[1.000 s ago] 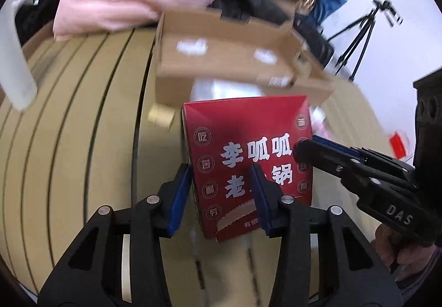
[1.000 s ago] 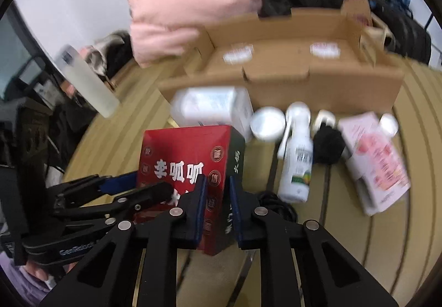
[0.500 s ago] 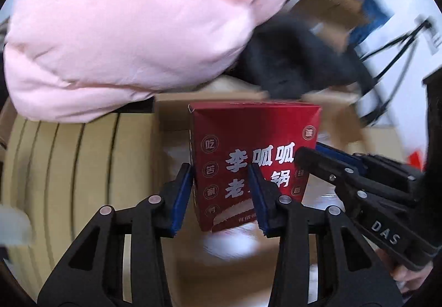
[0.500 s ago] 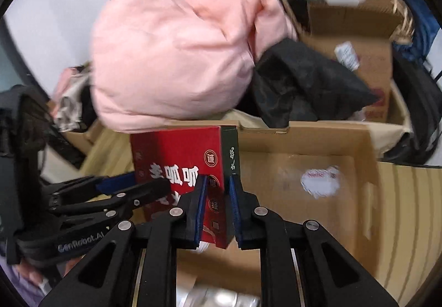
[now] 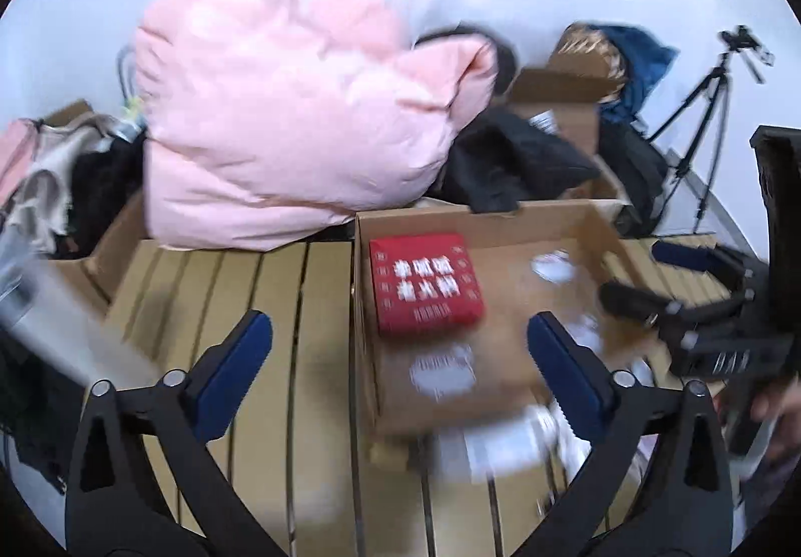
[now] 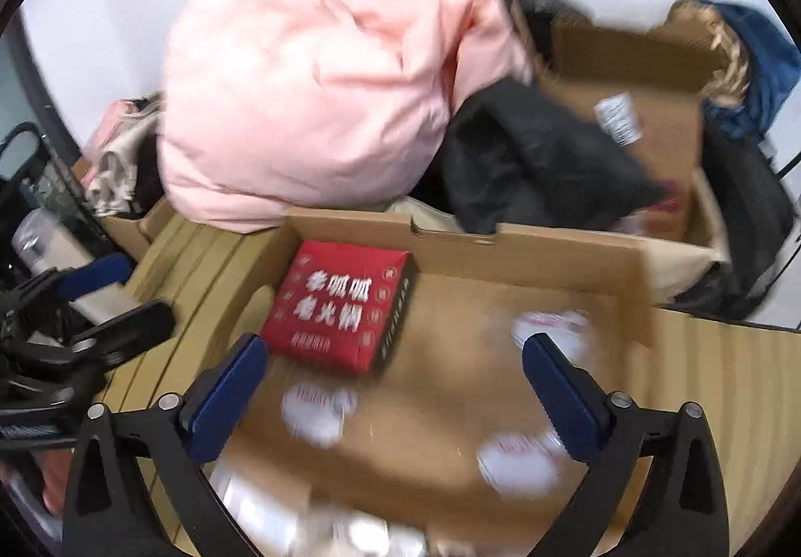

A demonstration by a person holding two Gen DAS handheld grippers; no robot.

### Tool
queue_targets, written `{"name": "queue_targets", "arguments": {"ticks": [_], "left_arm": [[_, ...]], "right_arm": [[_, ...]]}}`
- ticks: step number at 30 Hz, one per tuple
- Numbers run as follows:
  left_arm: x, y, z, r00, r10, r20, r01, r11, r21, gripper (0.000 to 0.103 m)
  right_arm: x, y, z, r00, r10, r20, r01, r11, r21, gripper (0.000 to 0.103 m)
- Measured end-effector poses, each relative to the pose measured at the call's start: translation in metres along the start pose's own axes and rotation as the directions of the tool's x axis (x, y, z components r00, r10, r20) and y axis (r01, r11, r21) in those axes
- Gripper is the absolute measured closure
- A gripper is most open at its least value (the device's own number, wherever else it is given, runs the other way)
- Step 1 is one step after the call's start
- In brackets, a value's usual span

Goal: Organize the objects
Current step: 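Carry the red box with the left tool into the cardboard tray and release, then reach the left tool to the black cable and grasp it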

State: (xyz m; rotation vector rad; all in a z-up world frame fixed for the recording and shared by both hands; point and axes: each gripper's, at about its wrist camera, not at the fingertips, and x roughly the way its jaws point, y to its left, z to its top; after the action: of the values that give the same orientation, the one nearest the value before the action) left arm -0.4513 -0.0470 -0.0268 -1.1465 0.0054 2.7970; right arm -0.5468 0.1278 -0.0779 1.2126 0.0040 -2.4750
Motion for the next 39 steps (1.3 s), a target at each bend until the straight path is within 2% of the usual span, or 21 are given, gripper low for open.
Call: {"name": "queue_targets", "arguments": {"ticks": [4,8,10,12,15,18,21,23,26,31,39], "left_arm": [[-0.078,-0.015,-0.057,0.999,0.043,0.025,-0.045,0.997,0.069,0.0],[-0.135,-0.028,-0.115,1.0,0.017,0.001,-0.017,0.998,0.068,0.0],[-0.162,-0.032,-0.141,1.0,0.001,-0.013,0.0,0.999,0.046,0.0],[-0.191,-0.041,-0.166,1.0,0.022,-0.003,-0.022,0.999,0.047,0.0],[-0.227,-0.051,-0.196,0.998,0.066,0.012,-0.066,0.998,0.005,0.0],[-0.253,-0.053,-0.22,0.999,0.043,-0.007,-0.043,0.997,-0.067,0.0],[-0.272,-0.065,-0.236,0.999,0.042,0.021,-0.041,0.998,-0.041,0.0],[-0.276,-0.075,-0.237,0.998,0.058,0.032,-0.058,0.998,-0.012,0.0],[-0.281,-0.081,-0.239,0.998,0.032,0.05,-0.032,0.999,-0.011,0.0],[-0.285,-0.088,-0.248,0.998,0.028,0.054,-0.029,0.999,0.018,0.0],[-0.247,-0.066,-0.253,0.999,0.017,-0.036,-0.019,0.999,-0.039,0.0]], "right_arm": [[-0.091,0.005,-0.055,0.998,-0.03,0.06,0.032,0.999,-0.033,0.0],[-0.158,0.024,-0.13,0.998,0.043,0.035,-0.041,0.997,-0.065,0.0],[-0.192,0.037,-0.171,0.997,0.056,0.057,-0.052,0.996,-0.076,0.0],[-0.215,0.047,-0.205,0.996,0.065,0.062,-0.061,0.996,-0.06,0.0],[-0.246,0.061,-0.25,0.998,0.031,0.061,-0.029,0.999,-0.028,0.0],[-0.269,0.078,-0.288,0.998,0.027,0.052,-0.026,1.0,-0.017,0.0],[-0.292,0.088,-0.323,0.998,0.03,0.058,-0.03,1.0,0.002,0.0],[-0.299,0.089,-0.339,0.998,0.026,0.053,-0.027,1.0,0.011,0.0],[-0.306,0.084,-0.355,0.999,-0.01,0.039,0.009,1.0,0.027,0.0],[-0.327,0.081,-0.352,0.994,-0.034,0.099,0.031,0.999,0.035,0.0],[-0.31,0.088,-0.347,0.994,-0.037,0.1,0.033,0.999,0.042,0.0]]}}
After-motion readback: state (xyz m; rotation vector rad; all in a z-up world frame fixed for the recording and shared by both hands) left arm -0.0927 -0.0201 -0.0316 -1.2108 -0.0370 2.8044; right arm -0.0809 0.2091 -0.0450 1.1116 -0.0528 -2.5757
